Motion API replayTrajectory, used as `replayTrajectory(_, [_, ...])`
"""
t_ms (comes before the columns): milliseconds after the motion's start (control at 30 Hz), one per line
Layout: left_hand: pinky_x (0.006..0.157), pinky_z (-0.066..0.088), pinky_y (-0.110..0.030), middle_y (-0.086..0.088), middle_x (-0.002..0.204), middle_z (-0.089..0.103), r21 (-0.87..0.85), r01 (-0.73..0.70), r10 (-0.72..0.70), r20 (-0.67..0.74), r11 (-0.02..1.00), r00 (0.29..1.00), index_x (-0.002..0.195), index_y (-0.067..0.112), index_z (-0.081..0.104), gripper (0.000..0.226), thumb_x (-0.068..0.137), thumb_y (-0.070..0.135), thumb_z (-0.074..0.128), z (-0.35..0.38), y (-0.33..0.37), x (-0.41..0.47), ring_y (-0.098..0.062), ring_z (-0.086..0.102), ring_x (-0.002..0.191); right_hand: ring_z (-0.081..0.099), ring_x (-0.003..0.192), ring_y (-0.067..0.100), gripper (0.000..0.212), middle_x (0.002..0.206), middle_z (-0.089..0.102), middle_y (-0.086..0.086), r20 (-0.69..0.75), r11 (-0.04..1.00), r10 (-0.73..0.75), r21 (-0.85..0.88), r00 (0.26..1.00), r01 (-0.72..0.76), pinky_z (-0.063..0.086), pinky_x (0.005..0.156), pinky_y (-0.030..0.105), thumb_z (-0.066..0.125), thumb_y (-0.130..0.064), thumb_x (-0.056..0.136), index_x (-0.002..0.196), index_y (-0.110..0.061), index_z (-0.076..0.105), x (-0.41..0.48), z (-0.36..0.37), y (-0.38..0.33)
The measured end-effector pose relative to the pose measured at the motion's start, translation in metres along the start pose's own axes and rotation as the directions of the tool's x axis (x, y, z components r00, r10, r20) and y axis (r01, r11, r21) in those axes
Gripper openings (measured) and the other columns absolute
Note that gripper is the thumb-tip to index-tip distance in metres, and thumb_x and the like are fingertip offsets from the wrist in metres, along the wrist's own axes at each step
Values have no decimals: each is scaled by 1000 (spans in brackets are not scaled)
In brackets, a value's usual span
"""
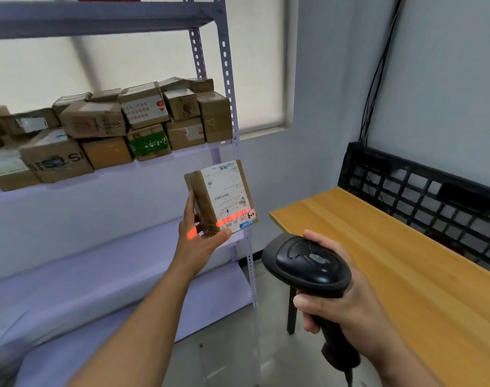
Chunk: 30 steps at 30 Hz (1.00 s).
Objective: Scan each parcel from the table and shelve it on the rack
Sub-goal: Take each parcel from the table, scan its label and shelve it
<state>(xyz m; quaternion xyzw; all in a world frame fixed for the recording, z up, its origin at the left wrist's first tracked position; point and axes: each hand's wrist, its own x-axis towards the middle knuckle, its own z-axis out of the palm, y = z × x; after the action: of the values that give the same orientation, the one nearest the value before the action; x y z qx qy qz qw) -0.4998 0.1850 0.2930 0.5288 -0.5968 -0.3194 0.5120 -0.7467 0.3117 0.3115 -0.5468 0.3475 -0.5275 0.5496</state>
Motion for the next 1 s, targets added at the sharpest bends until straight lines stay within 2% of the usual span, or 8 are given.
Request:
replayTrajectory(133, [76, 41, -11, -2, 145, 40, 25, 16, -16, -10, 1000, 1000, 149, 46, 7, 102, 82, 13, 76, 4, -3, 1, -17, 48, 124, 55, 48, 34, 81, 72, 68, 9, 12, 1000, 5, -13, 1000, -5, 46, 49, 40, 78, 13, 69, 125, -43, 58, -1, -10, 0])
replayTrajectory(267, [89, 42, -26, -6, 149, 36, 73, 12, -10, -26, 997, 1000, 145, 54, 6, 103, 80, 19, 78, 5, -5, 0, -22, 46, 128, 54, 47, 35, 81, 73, 67, 12, 11, 1000, 5, -11, 1000, -5, 46, 49, 40, 80, 9, 67, 123, -45, 58, -3, -19, 0])
replayTrajectory(400, [80, 45, -17, -5, 144, 40, 65, 17, -14, -58, 998, 998, 145, 54, 10, 104, 79, 13, 79, 3, -7, -2, -21, 51, 123, 54, 48, 38, 80, 75, 68, 10, 6, 1000, 3, -7, 1000, -3, 47, 49, 42, 81, 0, 59, 121, -46, 60, -7, -27, -4])
replayTrajectory(500, [79, 46, -18, 1, 137, 45, 74, 16, -9, -85, 997, 996, 143, 54, 10, 103, 79, 10, 78, 2, -8, -5, -19, 53, 120, 55, 48, 39, 82, 79, 69, 8, 33, 1000, 9, -4, 999, -9, 48, 48, 41, 87, 3, 61, 122, -46, 60, -12, -33, -5])
replayTrajectory(633, [86, 44, -26, 3, 134, 46, 83, 21, -12, -112, 996, 994, 149, 46, 10, 103, 80, 9, 77, 1, -9, -8, -18, 50, 120, 54, 49, 40, 81, 90, 70, 11, 56, 1000, 22, -7, 998, -22, 49, 47, 40, 88, 3, 60, 118, -48, 62, -16, -39, -5])
replayTrajectory(800, [87, 44, -27, 9, 128, 49, 72, 16, -3, -181, 997, 983, 152, 40, 9, 103, 81, 5, 75, -4, -8, -11, -15, 52, 114, 53, 48, 42, 79, 93, 70, 17, 95, 999, 37, 31, 995, -40, 49, 45, 41, 81, 2, 55, 114, -48, 64, -16, -43, -5])
replayTrajectory(900, [82, 45, -19, 11, 125, 50, 71, 8, 7, -213, 997, 977, 153, 37, 11, 102, 81, 2, 74, -8, -7, -12, -12, 53, 112, 53, 48, 42, 79, 90, 69, 23, 123, 997, 45, 52, 991, -51, 49, 45, 40, 84, 7, 59, 112, -48, 65, -12, -42, -5])
replayTrajectory(1000, [75, 45, -11, 12, 125, 49, 83, 8, 10, -216, 997, 976, 153, 36, 10, 101, 82, 0, 73, -13, -6, -13, -8, 53, 109, 53, 48, 41, 79, 90, 70, 18, 123, 998, 49, 44, 991, -55, 50, 45, 39, 80, 7, 58, 113, -47, 64, -7, -39, -3])
